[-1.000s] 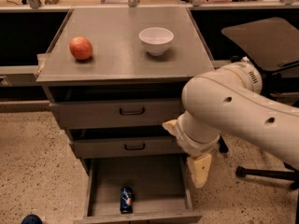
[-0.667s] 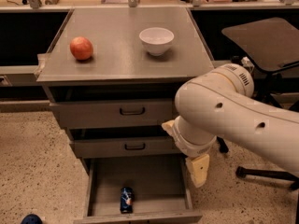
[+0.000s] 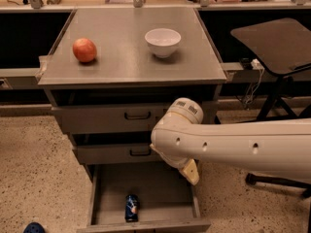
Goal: Pick pepsi can from bottom drawer and place on counter
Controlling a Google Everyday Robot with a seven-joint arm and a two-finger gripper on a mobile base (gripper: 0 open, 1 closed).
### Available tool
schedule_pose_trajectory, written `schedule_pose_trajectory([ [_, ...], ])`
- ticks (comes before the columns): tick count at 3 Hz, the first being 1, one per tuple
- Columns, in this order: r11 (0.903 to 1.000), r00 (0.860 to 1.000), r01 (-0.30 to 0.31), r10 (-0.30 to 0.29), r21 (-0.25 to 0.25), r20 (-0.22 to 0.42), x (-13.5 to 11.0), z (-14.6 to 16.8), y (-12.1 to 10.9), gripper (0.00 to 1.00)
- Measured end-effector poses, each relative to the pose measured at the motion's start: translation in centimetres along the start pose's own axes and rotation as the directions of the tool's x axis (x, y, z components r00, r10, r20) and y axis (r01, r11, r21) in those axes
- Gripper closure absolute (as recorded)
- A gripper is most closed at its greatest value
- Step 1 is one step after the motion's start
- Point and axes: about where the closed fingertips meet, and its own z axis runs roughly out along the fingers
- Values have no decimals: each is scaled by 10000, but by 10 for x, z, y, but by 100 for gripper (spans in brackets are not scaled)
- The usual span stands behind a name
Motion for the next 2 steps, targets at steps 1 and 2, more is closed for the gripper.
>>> schedule_pose_trajectory([
  [1, 9997, 9980, 237, -230, 104, -591, 10, -1, -3, 0],
  [2, 9922, 9926, 1199, -1204, -341, -139, -4, 25, -16, 0],
])
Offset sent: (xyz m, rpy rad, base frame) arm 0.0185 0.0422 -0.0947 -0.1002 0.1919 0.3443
